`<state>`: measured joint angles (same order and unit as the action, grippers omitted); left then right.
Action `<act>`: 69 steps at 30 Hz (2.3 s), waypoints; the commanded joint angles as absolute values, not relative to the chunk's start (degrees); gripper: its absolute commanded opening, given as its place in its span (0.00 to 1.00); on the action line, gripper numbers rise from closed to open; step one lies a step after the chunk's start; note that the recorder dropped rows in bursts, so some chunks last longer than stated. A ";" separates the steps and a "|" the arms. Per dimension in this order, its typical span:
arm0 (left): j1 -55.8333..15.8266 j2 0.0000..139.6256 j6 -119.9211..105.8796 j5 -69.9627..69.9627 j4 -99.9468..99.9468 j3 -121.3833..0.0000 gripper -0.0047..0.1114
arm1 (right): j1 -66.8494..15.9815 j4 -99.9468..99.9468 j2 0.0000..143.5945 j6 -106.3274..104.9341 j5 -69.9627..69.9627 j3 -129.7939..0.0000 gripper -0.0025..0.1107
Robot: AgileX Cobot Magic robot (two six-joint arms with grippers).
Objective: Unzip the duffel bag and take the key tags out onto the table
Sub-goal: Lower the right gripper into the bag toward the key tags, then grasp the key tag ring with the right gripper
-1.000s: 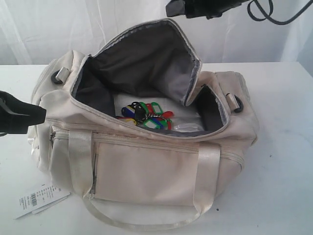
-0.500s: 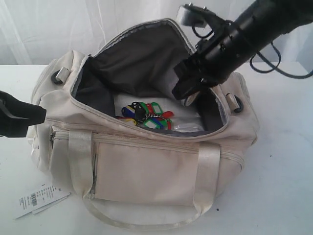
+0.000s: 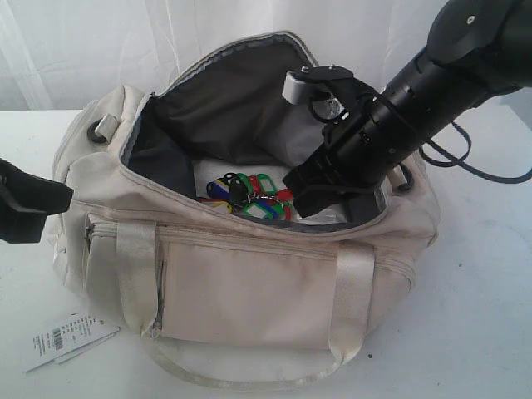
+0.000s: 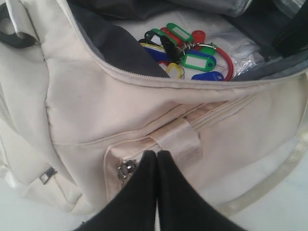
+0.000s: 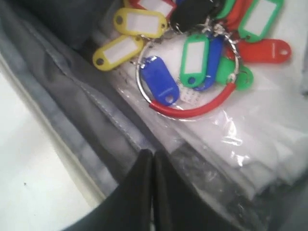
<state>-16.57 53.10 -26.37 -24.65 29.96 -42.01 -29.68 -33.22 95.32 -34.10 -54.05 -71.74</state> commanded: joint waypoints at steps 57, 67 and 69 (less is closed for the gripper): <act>-16.74 76.79 -42.29 -40.64 36.37 -58.53 0.04 | -37.44 -32.40 100.59 -56.78 -39.14 -74.31 0.03; -16.74 76.79 -42.17 -40.75 37.30 -58.53 0.04 | -34.84 -26.68 103.62 -32.21 -33.59 -74.30 0.57; -16.74 76.79 -42.17 -40.75 37.30 -58.53 0.04 | -34.79 -26.68 104.78 -30.30 -34.80 -74.58 0.55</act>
<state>-16.57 76.95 -42.17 -39.58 36.04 -58.88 -35.43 -27.27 103.48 -33.52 -33.66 -74.18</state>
